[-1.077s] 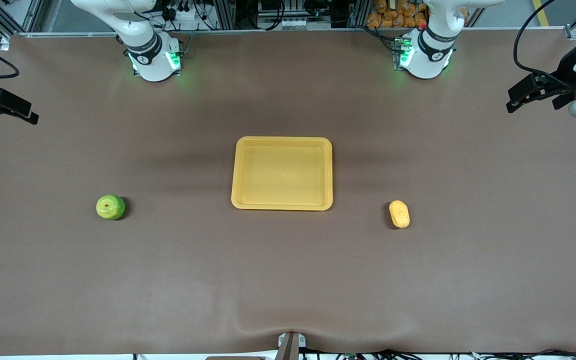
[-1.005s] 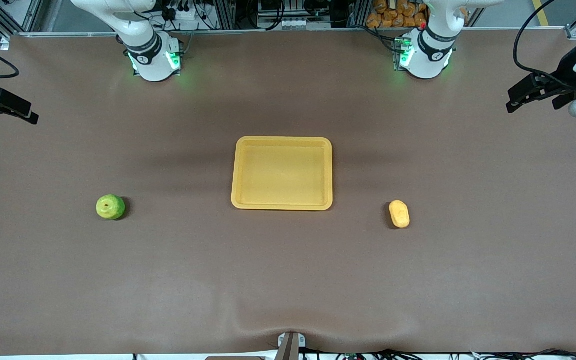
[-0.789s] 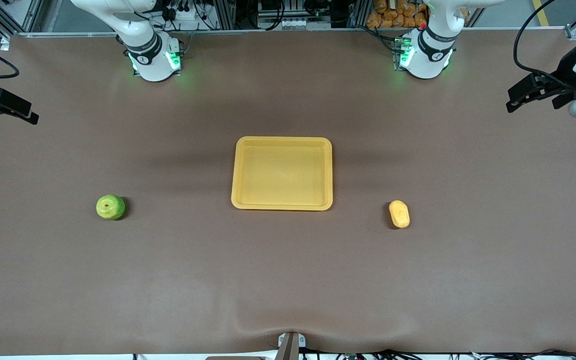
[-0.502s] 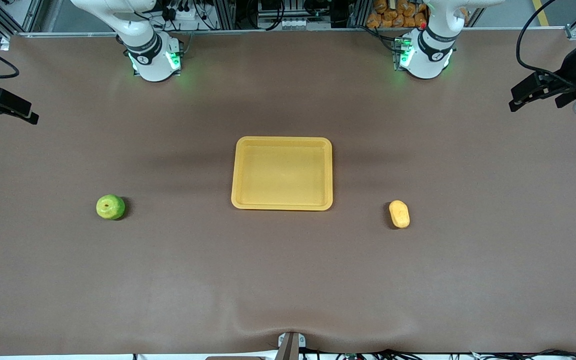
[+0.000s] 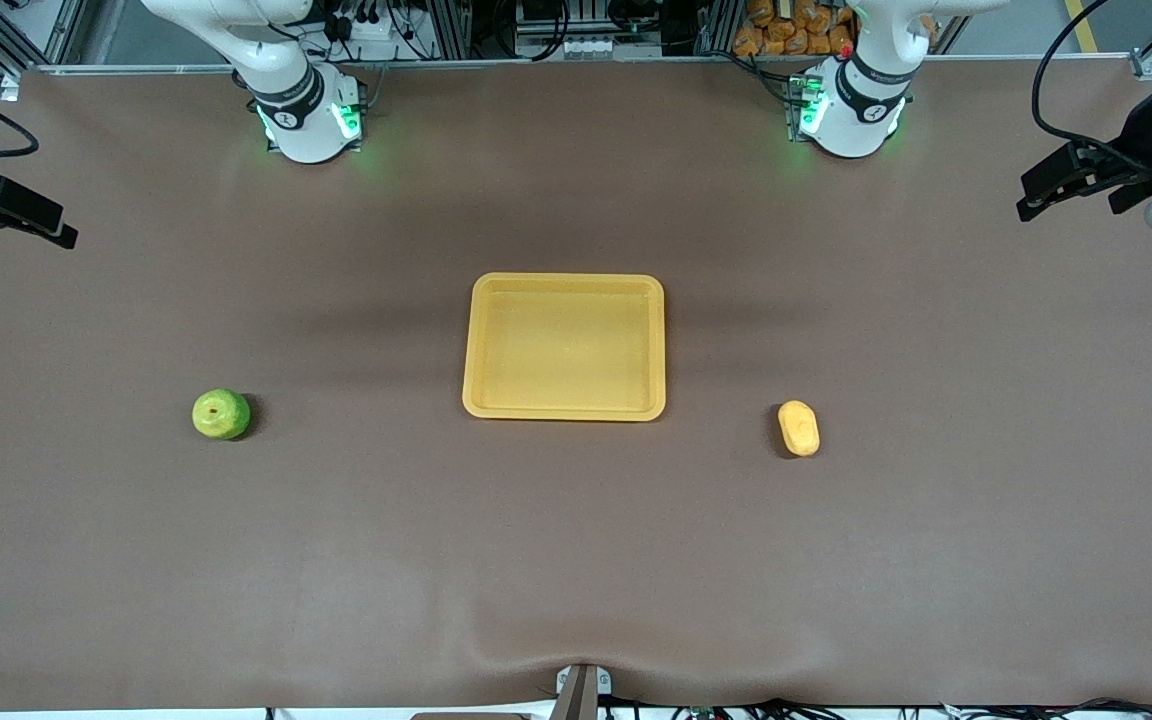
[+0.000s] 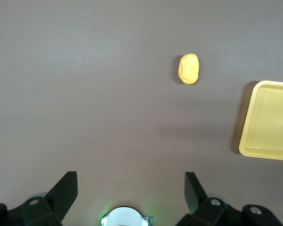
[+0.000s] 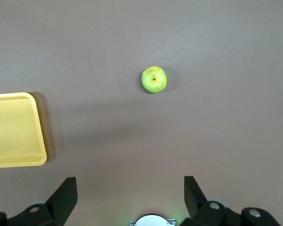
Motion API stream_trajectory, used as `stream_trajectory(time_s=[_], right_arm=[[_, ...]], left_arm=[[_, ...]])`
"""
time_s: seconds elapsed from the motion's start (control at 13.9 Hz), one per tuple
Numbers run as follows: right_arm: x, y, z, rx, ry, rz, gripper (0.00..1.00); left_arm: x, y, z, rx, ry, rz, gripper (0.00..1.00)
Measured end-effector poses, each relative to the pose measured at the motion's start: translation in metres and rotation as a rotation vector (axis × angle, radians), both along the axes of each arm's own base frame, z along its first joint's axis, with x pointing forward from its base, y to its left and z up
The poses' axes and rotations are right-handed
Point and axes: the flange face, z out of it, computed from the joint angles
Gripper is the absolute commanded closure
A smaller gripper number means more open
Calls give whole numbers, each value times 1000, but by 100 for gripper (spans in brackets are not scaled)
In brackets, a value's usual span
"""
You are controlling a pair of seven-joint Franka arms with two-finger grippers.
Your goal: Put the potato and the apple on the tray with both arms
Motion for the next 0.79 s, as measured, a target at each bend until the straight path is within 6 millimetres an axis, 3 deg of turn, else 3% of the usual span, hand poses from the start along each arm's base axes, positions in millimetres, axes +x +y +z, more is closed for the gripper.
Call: stream_trajectory(time_s=[0.79], right_arm=[[0,0,0,0,0,0,0]], left_arm=[[5,-2,-16,2,42,-3,0]])
